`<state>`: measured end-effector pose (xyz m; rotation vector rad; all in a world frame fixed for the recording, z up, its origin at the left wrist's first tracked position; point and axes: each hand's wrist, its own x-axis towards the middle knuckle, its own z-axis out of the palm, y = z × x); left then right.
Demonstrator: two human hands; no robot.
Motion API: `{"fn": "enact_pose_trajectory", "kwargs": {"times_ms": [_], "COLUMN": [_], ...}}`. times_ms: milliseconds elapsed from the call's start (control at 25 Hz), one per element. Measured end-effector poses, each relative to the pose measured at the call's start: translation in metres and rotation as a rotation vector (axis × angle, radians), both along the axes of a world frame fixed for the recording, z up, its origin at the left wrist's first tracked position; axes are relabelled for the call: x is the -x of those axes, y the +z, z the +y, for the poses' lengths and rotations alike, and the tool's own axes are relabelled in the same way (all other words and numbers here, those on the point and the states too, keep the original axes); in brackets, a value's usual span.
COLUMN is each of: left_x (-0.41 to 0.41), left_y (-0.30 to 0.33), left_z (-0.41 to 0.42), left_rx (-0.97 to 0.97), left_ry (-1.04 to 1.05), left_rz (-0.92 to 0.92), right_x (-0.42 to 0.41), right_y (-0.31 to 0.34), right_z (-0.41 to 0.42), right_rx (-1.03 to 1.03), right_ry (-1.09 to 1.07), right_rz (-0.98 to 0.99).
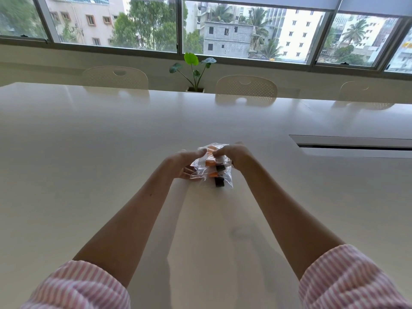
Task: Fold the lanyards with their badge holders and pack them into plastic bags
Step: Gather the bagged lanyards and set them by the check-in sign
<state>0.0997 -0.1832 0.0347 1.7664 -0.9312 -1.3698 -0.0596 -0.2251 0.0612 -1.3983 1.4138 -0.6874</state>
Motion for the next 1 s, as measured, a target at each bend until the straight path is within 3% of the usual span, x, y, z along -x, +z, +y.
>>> {"fn": "enact_pose_trajectory", "kwargs": {"times_ms": [160,760,1000], "left_x": [-0.002,0.008,-0.004], "left_y": [-0.003,0.009,0.007], "left_z": [-0.002,0.059,0.107], "left_rx": [0.034,-0.075,-0.040], "left_ry": [-0.022,0.059,0.149], "left_rz": [0.049,0.356,0.434], "right_x": [0.011,0.025,0.015], "right_y": [0.004,-0.005,0.000], "right_z": [0.006,0.042,0.073], "right_rx": [-0.134,-0.400,-0.464], "right_ry": [0.067,0.169,0.244], "right_rz": [0.142,-0.265,-0.262]}}
